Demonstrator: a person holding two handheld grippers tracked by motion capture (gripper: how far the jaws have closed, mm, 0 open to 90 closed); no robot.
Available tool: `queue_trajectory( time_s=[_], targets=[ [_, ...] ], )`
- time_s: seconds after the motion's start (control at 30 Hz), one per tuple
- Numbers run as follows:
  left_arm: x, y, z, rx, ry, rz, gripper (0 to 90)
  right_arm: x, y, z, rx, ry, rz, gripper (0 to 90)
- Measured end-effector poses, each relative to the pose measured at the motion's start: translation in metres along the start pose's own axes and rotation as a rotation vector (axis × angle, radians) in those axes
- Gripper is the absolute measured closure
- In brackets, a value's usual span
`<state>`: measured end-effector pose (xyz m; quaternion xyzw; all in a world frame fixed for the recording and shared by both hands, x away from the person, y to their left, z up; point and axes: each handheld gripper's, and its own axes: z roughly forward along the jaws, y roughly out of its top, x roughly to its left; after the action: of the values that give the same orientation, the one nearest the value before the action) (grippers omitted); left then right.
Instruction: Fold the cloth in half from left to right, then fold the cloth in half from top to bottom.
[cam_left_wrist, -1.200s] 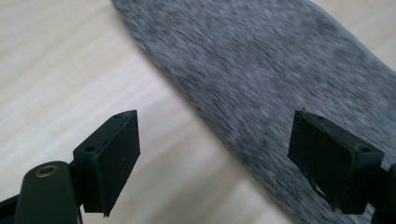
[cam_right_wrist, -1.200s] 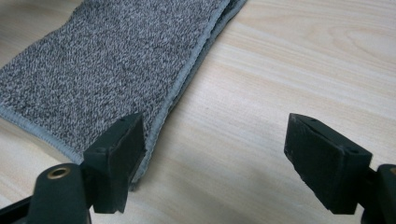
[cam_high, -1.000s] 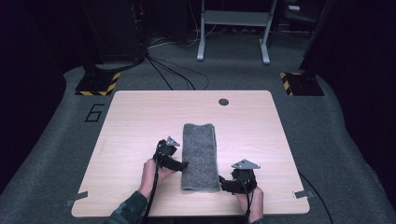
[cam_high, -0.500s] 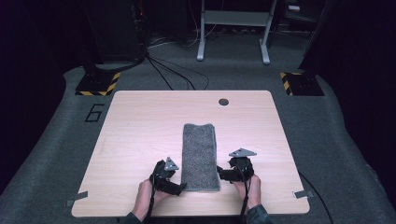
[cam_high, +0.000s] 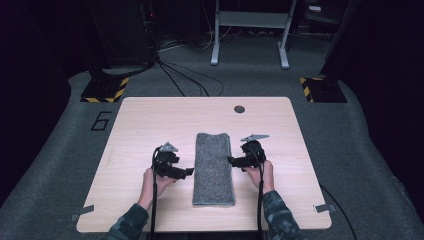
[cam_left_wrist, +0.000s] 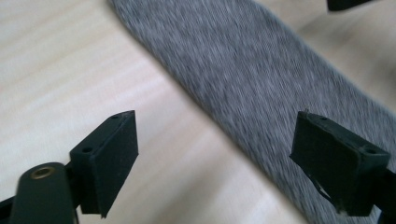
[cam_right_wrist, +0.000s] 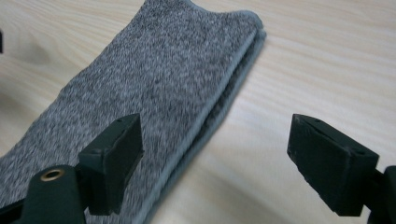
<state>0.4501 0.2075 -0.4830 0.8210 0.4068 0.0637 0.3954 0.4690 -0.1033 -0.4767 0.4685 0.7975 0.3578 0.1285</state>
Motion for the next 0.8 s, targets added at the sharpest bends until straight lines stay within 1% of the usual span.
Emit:
queue_trajectory(
  time_s=[0.07,0.1,0.13,0.17,0.2,0.23,0.27,0.3,0.37,0.4,0.43,0.47,0.53,0.57,0.6,0.63,0.67,0.7,0.73,0.77,0.8],
  targets=[
    [0.007,0.013,0.009,0.009,0.007,0.008,14.5,-0.002,0.011,0.007,-0.001,0.004,-0.019,18.1],
    [0.009,0.018,0.013,0.013,0.012,-0.007,14.5,-0.002,0.016,0.011,-0.002,0.002,-0.015,18.5],
    [0.013,0.024,0.018,0.016,0.023,0.004,14.7,-0.002,0.021,0.014,0.003,-0.002,-0.018,18.4],
    [0.016,0.028,0.023,0.015,0.022,-0.012,14.7,-0.003,0.026,0.018,0.009,0.001,-0.013,18.8],
    [0.019,0.033,0.028,0.014,0.028,-0.013,15.1,-0.003,0.030,0.021,0.007,-0.003,-0.009,18.7],
    [0.021,0.036,0.031,0.017,0.030,-0.024,15.3,-0.005,0.033,0.025,0.012,-0.008,-0.013,18.8],
    [0.025,0.041,0.037,0.013,0.012,-0.066,15.1,-0.007,0.036,0.027,0.016,-0.005,-0.012,19.0],
    [0.028,0.045,0.039,0.020,0.007,-0.069,15.4,-0.009,0.039,0.032,0.008,-0.009,-0.006,19.1],
    [0.031,0.052,0.045,0.019,0.021,-0.076,15.4,-0.014,0.042,0.039,0.025,-0.006,0.008,18.5],
    [0.034,0.056,0.049,0.016,0.022,-0.089,15.5,-0.017,0.044,0.043,0.031,-0.009,0.016,18.6],
    [0.037,0.059,0.052,0.019,0.024,-0.099,15.6,-0.019,0.045,0.046,0.026,-0.021,0.020,19.2],
    [0.040,0.062,0.056,0.023,0.037,-0.103,15.6,-0.021,0.047,0.049,0.036,-0.028,0.018,18.5],
    [0.046,0.066,0.063,0.031,0.058,-0.112,16.4,-0.025,0.050,0.054,0.045,-0.022,0.036,18.9],
    [0.050,0.069,0.067,0.043,0.069,-0.117,16.5,-0.026,0.052,0.056,0.045,-0.025,0.041,20.3],
    [0.052,0.071,0.070,0.053,0.075,-0.119,16.7,-0.026,0.054,0.058,0.034,-0.045,0.039,23.2],
    [0.053,0.072,0.073,0.052,0.093,-0.116,18.0,-0.026,0.056,0.059,0.044,-0.050,0.037,24.7],
    [0.053,0.074,0.076,0.052,0.109,-0.114,20.8,-0.027,0.058,0.061,0.052,-0.043,0.053,27.9],
    [0.054,0.075,0.078,0.053,0.113,-0.121,22.2,-0.027,0.060,0.063,0.055,-0.047,0.052,29.5],
    [0.056,0.076,0.080,0.060,0.113,-0.118,22.2,-0.027,0.062,0.064,0.053,-0.060,0.047,30.9],
    [0.056,0.077,0.081,0.066,0.120,-0.117,22.7,-0.027,0.063,0.064,0.047,-0.064,0.043,32.6],
    [0.056,0.078,0.082,0.064,0.122,-0.127,24.4,-0.027,0.065,0.066,0.049,-0.073,0.039,33.8]
  ],
)
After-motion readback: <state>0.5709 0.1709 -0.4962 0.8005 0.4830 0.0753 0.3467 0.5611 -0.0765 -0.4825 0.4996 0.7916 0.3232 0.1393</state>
